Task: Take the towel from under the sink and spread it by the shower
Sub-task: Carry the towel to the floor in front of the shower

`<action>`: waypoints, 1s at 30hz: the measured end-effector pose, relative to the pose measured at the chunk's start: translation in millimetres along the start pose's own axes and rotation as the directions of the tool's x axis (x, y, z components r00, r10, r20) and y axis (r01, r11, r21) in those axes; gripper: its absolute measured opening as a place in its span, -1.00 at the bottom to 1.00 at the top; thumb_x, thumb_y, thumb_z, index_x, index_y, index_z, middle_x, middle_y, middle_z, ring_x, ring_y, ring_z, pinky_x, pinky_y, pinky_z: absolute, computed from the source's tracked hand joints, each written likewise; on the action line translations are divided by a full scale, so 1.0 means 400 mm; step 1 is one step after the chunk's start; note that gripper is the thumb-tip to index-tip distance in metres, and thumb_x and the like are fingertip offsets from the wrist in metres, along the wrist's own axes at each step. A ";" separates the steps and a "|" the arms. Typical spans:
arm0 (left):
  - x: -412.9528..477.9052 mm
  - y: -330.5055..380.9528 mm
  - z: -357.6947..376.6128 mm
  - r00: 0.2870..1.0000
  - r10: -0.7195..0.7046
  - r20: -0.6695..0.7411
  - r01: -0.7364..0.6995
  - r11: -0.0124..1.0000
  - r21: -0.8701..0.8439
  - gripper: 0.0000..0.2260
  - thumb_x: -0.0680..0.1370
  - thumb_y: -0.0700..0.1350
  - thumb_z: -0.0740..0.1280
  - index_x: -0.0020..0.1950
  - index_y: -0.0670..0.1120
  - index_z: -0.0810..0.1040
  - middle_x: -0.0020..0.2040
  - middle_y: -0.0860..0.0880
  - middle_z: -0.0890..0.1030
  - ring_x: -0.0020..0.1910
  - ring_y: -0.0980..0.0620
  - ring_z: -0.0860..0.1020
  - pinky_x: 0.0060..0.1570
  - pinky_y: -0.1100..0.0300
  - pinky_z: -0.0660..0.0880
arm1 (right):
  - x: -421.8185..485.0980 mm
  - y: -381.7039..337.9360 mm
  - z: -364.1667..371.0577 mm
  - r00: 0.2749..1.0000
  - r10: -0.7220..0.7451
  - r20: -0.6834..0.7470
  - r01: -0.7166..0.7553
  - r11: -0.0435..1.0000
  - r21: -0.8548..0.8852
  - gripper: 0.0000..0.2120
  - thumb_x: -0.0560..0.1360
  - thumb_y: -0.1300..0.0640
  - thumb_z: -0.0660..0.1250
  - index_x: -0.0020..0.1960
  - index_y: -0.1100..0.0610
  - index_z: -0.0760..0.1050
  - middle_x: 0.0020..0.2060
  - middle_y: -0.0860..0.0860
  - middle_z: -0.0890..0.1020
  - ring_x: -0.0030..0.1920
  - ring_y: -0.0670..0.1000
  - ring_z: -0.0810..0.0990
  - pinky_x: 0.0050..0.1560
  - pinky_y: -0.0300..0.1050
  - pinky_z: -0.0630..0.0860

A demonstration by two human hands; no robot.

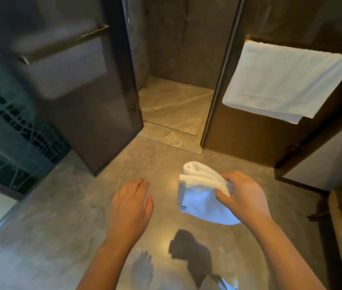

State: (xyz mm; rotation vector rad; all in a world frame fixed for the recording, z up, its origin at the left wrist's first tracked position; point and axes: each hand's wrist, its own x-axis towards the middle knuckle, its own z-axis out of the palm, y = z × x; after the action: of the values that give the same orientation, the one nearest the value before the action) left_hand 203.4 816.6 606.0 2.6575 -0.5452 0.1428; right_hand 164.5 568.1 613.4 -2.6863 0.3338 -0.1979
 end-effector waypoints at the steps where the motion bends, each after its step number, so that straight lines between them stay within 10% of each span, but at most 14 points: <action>1: -0.023 -0.050 -0.026 1.000 -0.015 -0.008 0.015 1.000 -0.001 -0.60 0.41 -0.06 0.10 -0.01 -0.30 0.59 -0.04 -0.29 0.64 -0.11 -0.24 0.63 -0.15 -0.11 0.56 | -0.003 -0.055 0.032 1.000 -0.012 0.017 0.012 1.000 0.003 -0.71 0.35 0.05 0.40 0.07 0.03 0.53 -0.04 0.03 0.63 -0.03 0.08 0.56 -0.18 -0.17 0.33; 16: -0.019 -0.523 -0.135 0.963 -0.250 -0.102 0.239 0.964 -0.113 -0.65 0.43 -0.11 0.13 0.02 -0.28 0.58 -0.02 -0.27 0.64 -0.07 -0.23 0.62 -0.08 -0.15 0.55 | 0.160 -0.565 0.301 0.960 -0.184 0.213 0.147 0.973 0.177 -0.73 0.35 0.13 0.43 0.04 0.09 0.55 -0.02 0.02 0.62 -0.08 -0.03 0.51 -0.24 -0.32 0.26; 30: 0.397 -0.787 -0.198 0.995 -0.083 -0.047 0.084 0.996 0.023 -0.75 0.35 -0.27 0.40 0.01 -0.29 0.58 -0.03 -0.26 0.65 -0.08 -0.22 0.63 -0.08 -0.14 0.54 | 0.532 -0.723 0.417 0.990 -0.086 0.109 0.064 0.980 0.191 -0.72 0.31 0.20 0.45 0.02 0.14 0.56 -0.07 0.09 0.63 -0.07 0.11 0.56 -0.28 -0.28 0.21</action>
State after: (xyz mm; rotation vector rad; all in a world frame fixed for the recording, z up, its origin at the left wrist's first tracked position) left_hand 472.9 1056.6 585.9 2.6891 -0.4187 0.1871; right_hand 458.9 832.8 605.3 -2.5128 0.1688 -0.0888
